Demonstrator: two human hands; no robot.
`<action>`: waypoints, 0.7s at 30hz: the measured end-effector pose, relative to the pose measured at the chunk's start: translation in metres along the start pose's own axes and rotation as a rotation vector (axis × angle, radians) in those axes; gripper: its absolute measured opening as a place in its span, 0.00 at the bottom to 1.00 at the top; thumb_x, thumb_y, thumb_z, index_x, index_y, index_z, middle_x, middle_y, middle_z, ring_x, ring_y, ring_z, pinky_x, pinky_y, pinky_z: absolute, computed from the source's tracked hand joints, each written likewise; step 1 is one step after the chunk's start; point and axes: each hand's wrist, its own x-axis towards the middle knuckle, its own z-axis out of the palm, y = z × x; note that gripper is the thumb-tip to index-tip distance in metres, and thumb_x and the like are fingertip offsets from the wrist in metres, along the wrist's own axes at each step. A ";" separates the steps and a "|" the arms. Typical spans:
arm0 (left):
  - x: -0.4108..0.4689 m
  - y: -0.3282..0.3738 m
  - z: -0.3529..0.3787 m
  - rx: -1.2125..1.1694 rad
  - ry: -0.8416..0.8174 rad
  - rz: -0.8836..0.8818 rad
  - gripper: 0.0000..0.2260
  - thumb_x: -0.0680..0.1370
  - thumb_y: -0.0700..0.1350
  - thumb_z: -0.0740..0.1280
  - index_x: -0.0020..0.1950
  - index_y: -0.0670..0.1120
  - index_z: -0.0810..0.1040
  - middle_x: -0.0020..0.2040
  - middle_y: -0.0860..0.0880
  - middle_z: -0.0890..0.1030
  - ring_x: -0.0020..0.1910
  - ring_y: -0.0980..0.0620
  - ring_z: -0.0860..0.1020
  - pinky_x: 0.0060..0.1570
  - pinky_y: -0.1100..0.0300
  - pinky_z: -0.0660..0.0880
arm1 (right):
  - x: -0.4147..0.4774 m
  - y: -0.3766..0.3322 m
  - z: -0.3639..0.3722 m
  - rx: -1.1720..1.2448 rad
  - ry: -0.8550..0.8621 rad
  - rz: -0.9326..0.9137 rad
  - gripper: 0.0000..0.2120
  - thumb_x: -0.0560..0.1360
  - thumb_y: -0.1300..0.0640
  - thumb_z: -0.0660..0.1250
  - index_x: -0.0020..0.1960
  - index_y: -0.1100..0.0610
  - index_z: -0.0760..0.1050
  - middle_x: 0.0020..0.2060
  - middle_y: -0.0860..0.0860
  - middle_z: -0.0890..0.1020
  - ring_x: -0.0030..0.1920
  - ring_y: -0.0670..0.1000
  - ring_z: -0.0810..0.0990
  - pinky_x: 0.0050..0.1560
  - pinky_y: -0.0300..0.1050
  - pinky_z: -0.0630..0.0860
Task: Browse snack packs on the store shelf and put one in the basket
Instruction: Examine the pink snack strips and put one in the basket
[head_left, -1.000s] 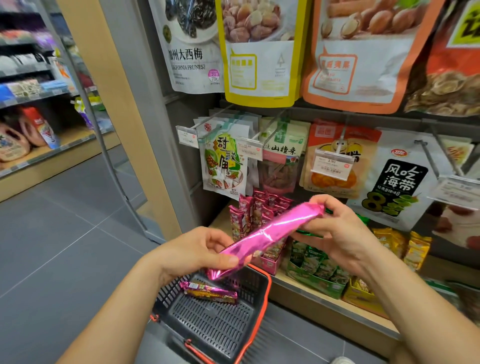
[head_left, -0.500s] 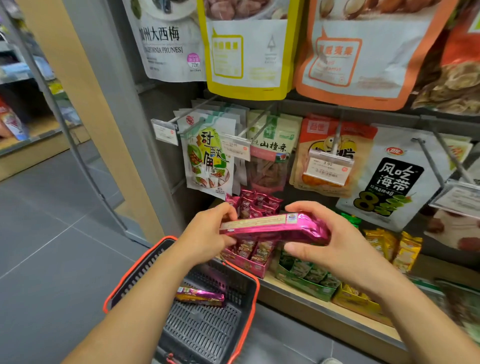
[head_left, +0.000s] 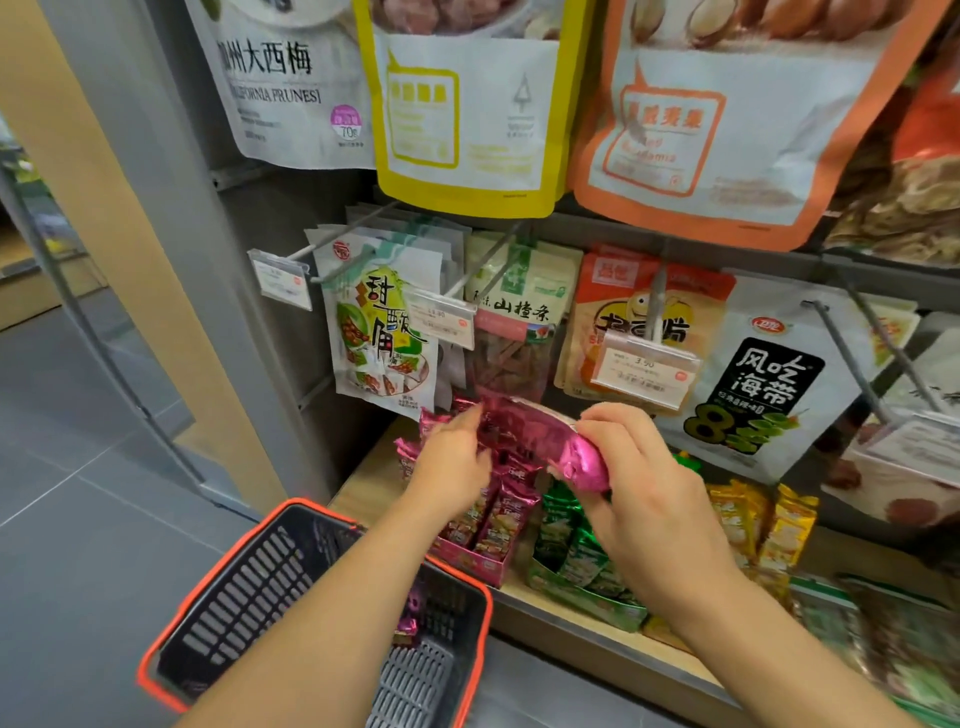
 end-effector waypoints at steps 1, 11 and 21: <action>0.001 -0.001 0.006 0.047 -0.046 -0.008 0.27 0.79 0.39 0.63 0.77 0.44 0.60 0.69 0.42 0.73 0.69 0.42 0.69 0.69 0.50 0.67 | 0.004 -0.001 0.004 -0.008 -0.013 0.004 0.16 0.68 0.66 0.76 0.54 0.64 0.77 0.55 0.58 0.79 0.31 0.60 0.80 0.25 0.56 0.78; 0.008 -0.010 0.021 0.313 -0.205 0.116 0.20 0.81 0.45 0.57 0.74 0.47 0.67 0.67 0.47 0.71 0.62 0.44 0.65 0.63 0.50 0.69 | 0.031 -0.001 0.039 -0.027 -0.041 0.119 0.13 0.78 0.57 0.67 0.61 0.59 0.73 0.53 0.57 0.78 0.37 0.63 0.81 0.31 0.56 0.78; 0.011 -0.021 0.021 0.181 -0.025 0.123 0.20 0.79 0.42 0.59 0.71 0.45 0.72 0.68 0.48 0.72 0.65 0.47 0.64 0.66 0.59 0.62 | 0.040 0.013 0.035 -0.123 -0.140 0.187 0.11 0.79 0.57 0.65 0.61 0.57 0.74 0.49 0.57 0.81 0.42 0.63 0.81 0.41 0.54 0.79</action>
